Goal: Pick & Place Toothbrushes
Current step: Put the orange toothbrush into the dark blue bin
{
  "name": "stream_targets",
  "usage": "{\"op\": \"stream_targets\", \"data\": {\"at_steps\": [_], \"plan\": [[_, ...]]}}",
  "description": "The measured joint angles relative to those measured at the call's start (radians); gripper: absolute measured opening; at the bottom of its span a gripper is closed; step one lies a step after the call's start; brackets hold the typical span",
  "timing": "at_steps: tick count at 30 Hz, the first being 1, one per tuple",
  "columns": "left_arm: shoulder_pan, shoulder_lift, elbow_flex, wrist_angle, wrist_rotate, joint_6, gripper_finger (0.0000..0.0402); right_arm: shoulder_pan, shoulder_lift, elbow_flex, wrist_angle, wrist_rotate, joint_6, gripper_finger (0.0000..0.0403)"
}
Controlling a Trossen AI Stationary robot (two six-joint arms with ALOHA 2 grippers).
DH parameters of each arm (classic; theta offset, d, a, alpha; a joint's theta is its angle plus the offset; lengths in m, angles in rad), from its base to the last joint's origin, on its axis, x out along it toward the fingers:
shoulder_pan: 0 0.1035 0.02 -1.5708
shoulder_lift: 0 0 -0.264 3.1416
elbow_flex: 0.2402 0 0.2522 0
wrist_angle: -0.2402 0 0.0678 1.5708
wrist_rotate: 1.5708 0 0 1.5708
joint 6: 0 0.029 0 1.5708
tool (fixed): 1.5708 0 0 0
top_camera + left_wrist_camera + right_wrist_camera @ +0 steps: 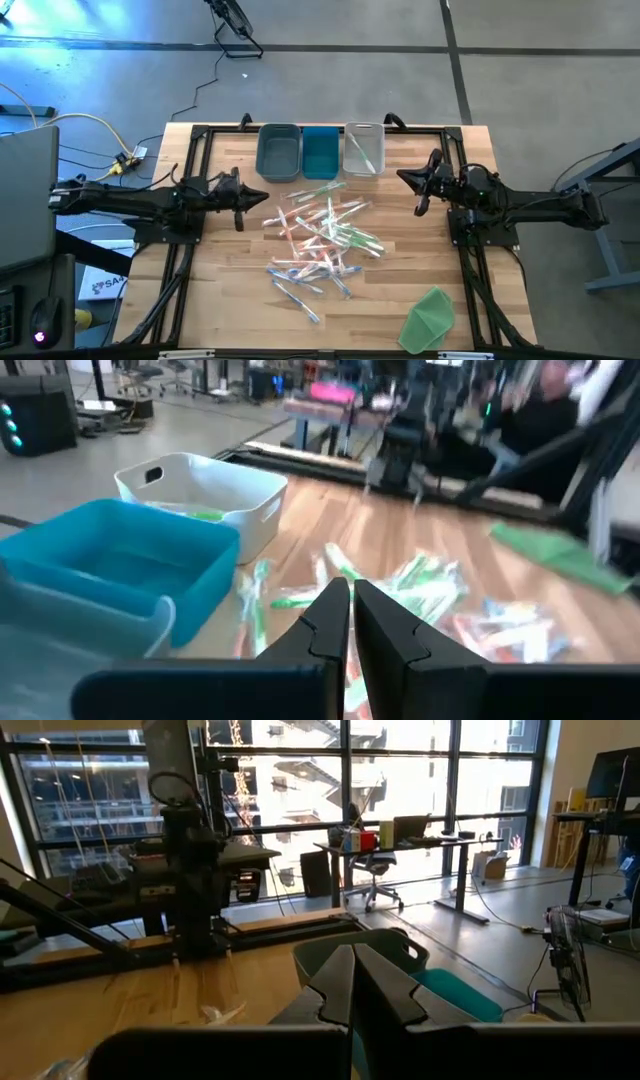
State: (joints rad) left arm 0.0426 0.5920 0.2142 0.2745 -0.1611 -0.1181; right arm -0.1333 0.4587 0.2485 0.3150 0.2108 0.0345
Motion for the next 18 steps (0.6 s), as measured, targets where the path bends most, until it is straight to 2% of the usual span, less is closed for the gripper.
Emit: {"op": "stream_targets", "data": {"at_steps": [8,18], "plan": [[-0.011,0.148,0.159,-0.191,-0.014,0.15,0.0019,0.0,0.0,0.0,0.004,0.0,0.0,0.0002],[-0.01,0.21,0.187,-0.188,-0.015,0.182,0.0019,0.0,0.0,0.0,0.004,0.0,0.0,0.0003]]}}
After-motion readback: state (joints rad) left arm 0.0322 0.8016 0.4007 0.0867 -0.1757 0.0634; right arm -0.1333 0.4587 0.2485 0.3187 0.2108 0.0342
